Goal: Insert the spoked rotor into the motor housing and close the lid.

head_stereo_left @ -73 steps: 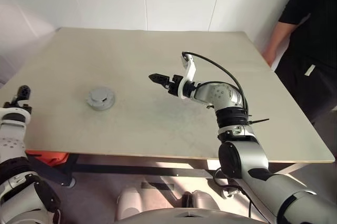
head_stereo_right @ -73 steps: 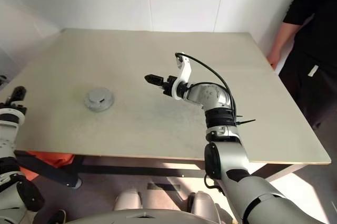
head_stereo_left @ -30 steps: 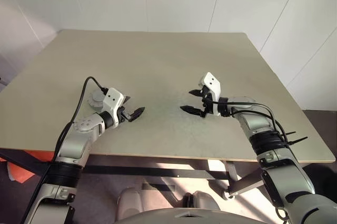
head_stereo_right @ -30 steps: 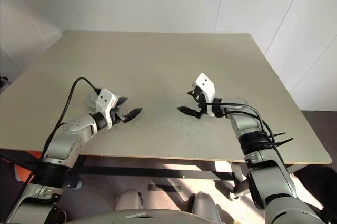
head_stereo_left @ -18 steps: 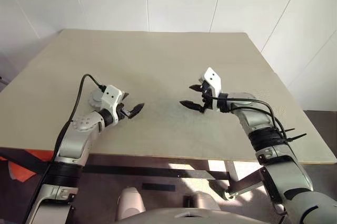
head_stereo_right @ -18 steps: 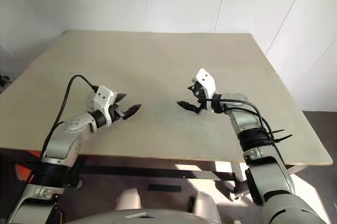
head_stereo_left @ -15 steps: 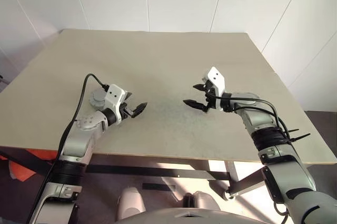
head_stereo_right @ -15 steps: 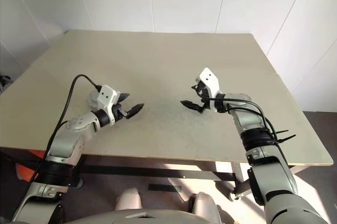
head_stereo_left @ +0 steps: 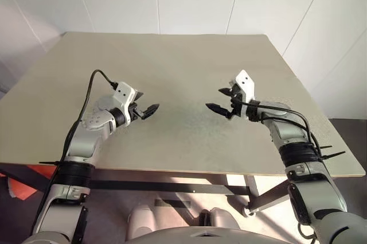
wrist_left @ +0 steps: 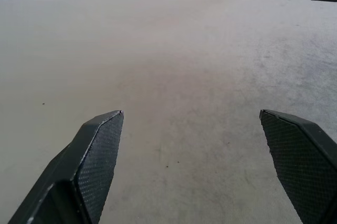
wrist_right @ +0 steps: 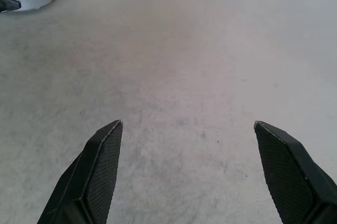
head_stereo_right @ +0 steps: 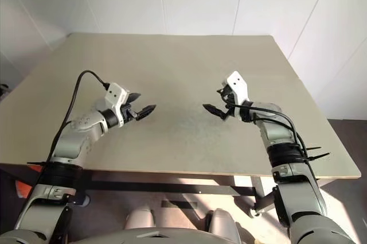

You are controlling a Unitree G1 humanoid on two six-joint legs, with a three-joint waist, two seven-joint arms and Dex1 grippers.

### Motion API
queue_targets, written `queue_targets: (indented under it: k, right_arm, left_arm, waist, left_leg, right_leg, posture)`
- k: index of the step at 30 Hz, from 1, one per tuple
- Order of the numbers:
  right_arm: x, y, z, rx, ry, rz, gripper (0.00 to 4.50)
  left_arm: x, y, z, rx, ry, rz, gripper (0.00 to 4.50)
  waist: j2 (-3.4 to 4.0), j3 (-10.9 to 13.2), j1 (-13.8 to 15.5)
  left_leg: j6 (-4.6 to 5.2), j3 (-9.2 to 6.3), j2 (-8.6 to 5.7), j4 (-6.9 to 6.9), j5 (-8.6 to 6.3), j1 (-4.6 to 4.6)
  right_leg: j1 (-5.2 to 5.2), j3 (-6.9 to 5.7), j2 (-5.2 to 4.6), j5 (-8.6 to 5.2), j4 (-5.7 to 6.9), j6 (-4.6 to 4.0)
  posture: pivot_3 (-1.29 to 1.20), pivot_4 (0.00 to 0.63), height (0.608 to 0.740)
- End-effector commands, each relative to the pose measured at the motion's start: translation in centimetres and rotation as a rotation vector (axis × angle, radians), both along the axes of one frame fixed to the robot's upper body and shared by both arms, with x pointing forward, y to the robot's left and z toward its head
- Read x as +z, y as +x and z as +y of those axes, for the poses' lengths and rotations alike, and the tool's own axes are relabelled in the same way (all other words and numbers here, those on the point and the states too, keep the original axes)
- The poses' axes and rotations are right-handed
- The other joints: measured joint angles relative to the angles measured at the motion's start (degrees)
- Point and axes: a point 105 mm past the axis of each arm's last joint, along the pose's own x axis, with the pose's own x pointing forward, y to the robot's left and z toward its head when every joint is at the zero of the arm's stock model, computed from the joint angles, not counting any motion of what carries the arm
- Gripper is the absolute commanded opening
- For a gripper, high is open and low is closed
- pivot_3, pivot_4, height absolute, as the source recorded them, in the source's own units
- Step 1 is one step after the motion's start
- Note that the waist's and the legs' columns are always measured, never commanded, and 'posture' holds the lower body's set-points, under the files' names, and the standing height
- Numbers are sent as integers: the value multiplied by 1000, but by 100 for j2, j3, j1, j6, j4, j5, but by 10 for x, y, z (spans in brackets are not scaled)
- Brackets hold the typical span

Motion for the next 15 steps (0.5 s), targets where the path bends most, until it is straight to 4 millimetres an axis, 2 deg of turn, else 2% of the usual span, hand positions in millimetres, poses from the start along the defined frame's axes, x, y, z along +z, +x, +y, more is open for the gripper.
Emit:
queue_targets:
  k: [1,7,11,15]
  right_arm:
    - [16,7,13,-11,22,-64,4500]
    - [37,15,34,-40,190,-73,4500]
    - [35,17,44,-31,174,-63,4500]
    - [34,15,41,-20,167,-59,4500]
  left_arm:
    - [18,1,13,40,-14,-57,4363]
    - [25,-7,19,65,-15,-64,4363]
    - [28,-11,21,84,-36,-69,4363]
    - [27,-15,22,99,-42,-68,4363]
  waist:
    - [1,1,8]
    - [6,3,8]
    - [6,4,18]
    - [7,4,17]
  left_leg:
    - [0,0,0,0,0,-1]
    - [0,0,0,-3,0,-3]
    - [0,1,-1,-4,0,-4]
    - [0,1,-1,-6,-1,-6]
  right_leg:
    - [0,0,0,0,0,0]
    - [-1,-2,-2,0,-2,0]
    - [-1,-2,-2,0,-6,0]
    - [-1,-2,-2,-1,-10,1]
  posture:
    - [0,0,740]
    - [0,0,740]
    - [0,0,740]
    - [0,0,740]
